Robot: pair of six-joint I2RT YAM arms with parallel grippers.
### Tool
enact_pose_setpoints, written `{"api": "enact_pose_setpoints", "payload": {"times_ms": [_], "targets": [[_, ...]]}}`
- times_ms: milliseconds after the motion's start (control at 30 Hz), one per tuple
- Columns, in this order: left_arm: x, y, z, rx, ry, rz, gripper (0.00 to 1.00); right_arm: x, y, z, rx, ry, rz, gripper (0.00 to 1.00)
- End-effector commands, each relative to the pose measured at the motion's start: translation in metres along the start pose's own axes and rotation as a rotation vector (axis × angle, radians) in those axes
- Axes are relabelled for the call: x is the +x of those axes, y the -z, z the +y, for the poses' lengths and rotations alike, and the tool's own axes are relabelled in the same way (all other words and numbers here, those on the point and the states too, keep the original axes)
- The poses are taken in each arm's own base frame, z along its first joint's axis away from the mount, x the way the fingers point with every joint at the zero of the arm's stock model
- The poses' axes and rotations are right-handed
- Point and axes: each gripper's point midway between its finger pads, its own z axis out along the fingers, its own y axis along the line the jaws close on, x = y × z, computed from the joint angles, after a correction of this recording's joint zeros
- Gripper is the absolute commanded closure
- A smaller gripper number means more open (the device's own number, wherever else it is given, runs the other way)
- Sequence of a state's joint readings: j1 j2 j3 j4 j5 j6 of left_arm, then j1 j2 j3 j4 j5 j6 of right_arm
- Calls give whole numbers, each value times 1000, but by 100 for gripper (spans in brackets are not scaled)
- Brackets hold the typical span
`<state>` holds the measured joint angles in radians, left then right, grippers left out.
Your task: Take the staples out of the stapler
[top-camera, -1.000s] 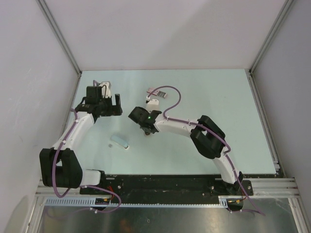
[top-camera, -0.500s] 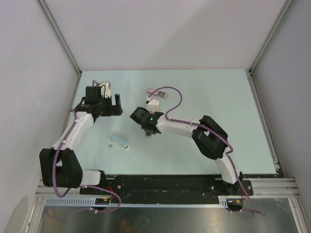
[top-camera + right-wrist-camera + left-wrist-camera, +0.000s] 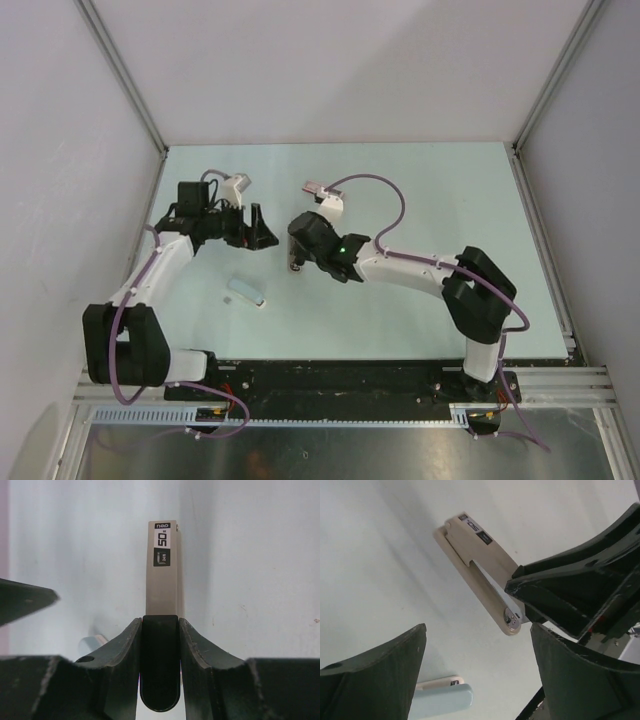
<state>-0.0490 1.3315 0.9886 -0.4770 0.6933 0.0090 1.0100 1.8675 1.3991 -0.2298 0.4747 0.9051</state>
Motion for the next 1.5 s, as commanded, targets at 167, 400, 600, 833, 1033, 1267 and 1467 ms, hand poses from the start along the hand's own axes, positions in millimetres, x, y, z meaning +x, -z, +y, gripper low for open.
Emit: {"api": "enact_pose_setpoints", "payload": {"times_ms": [167,400,600,833,1033,1267,1467], "targets": [[27,-11,-24,260,-75,47,31,-67,32,43,-219,-226,-199,100],[44,-16,-47,377,-103,80,25,-79,35,50,-261,-287,-235,100],[49,-23,-50,387,-130,108,25,-85,41,53,-290,-321,-227,100],[54,-27,-44,371,-136,122,30,-86,50,48,-308,-343,-228,100],[46,-26,-44,361,-153,108,32,-81,53,51,-332,-360,-210,100],[47,-32,-43,380,-115,126,39,-78,53,59,-370,-392,-195,100],[47,-34,-42,383,-120,129,49,-79,57,64,-394,-389,-193,100]]}}
